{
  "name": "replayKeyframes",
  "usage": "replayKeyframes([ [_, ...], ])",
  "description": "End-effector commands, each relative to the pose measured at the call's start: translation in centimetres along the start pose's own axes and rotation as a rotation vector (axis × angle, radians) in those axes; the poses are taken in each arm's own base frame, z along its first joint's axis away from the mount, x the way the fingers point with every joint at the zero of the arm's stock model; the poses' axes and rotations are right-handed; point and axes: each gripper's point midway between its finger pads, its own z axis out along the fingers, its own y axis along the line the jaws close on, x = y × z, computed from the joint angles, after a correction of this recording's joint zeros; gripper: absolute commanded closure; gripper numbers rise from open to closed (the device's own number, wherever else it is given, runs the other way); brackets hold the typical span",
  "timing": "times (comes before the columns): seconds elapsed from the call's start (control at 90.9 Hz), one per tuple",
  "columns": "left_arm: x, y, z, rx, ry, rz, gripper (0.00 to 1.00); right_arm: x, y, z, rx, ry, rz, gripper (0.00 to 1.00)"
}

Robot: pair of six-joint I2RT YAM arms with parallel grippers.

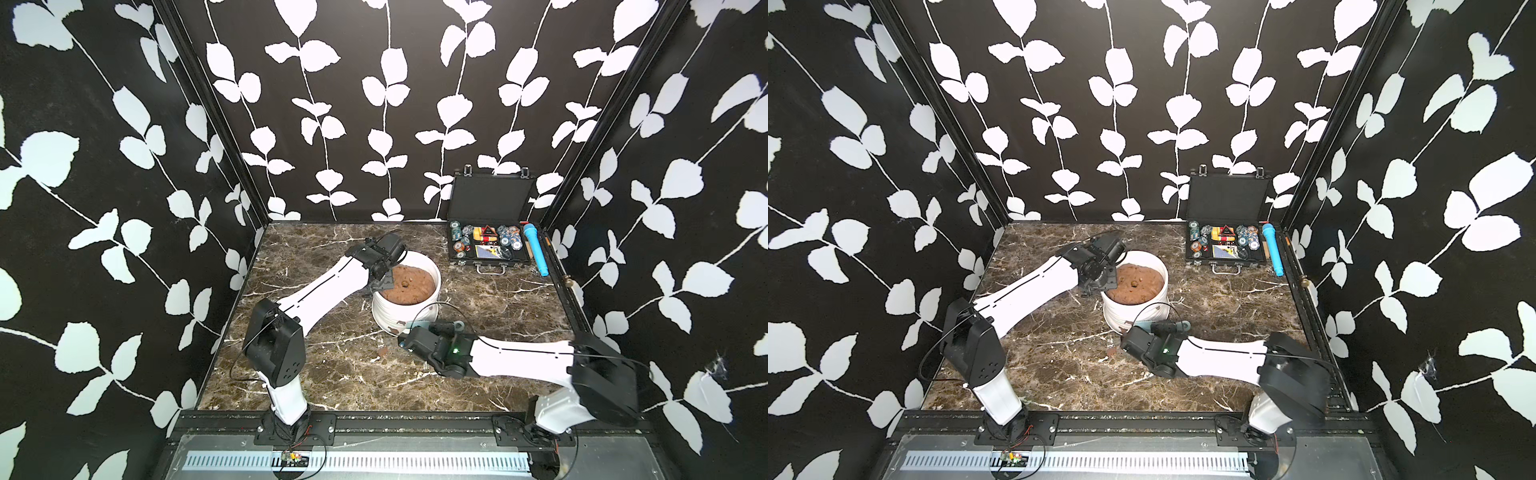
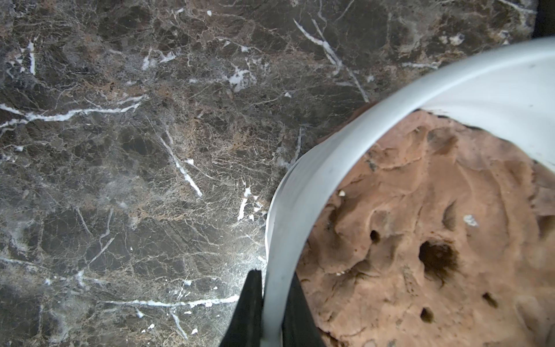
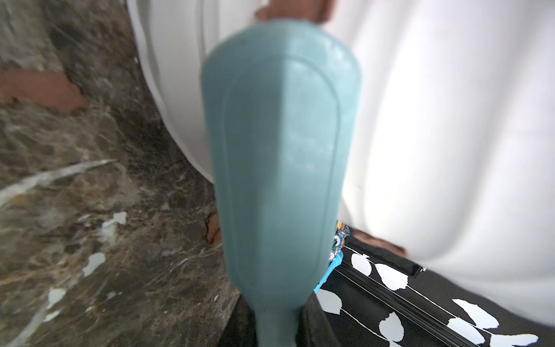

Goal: Scrub the dried mud off the ceramic pot
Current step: Brush off the soil from the pot, then rotate the pot on the tray.

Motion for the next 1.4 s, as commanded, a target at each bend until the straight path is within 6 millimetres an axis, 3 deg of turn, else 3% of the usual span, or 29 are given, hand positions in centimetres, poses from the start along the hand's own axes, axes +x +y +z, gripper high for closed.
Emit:
replayKeyframes([
  [0.0, 2.6, 0.9, 1.4, -0.025, 0.100, 0.047, 1.00, -2.6, -0.9, -1.4, 0.046, -0.110, 0.025, 1.00],
  [0.154, 2.8, 0.7, 1.5, -0.019, 0.108, 0.036, 1.00, -6.6, -3.8, -1.6, 0.178, -0.105, -0.004, 1.00],
  [0.22, 2.9, 0.8, 1.5, -0.024, 0.112, 0.037, 1.00, -7.3, -4.8, -0.8, 0.261, -0.017, -0.046, 1.00],
  [0.352, 3.1, 0.8, 1.6, -0.020, 0.121, 0.039, 1.00, -8.0, -4.6, 0.7, 0.329, 0.044, -0.097, 1.00],
  [0.616, 3.5, 0.7, 2.1, -0.014, 0.129, 0.057, 1.00, -4.1, -4.0, 2.2, 0.323, 0.173, -0.092, 1.00],
  [0.836, 3.6, 0.9, 2.2, -0.012, 0.126, 0.078, 1.00, -0.6, -3.6, 2.2, 0.324, 0.227, -0.061, 1.00],
  [1.012, 3.4, 0.8, 2.1, -0.002, 0.124, 0.078, 1.00, 2.3, -1.3, 1.3, 0.241, 0.233, -0.086, 1.00],
  [1.1, 3.1, 0.6, 2.0, 0.004, 0.119, 0.080, 1.00, 2.5, -0.2, 0.0, 0.164, 0.164, -0.076, 1.00],
  [1.287, 2.9, 0.4, 1.8, 0.013, 0.110, 0.083, 1.00, 1.0, -2.7, -3.8, 0.083, -0.058, 0.138, 1.00],
  [1.386, 2.8, 0.4, 1.9, 0.014, 0.106, 0.098, 1.00, 0.2, -3.4, -4.4, 0.053, -0.122, 0.185, 1.00],
])
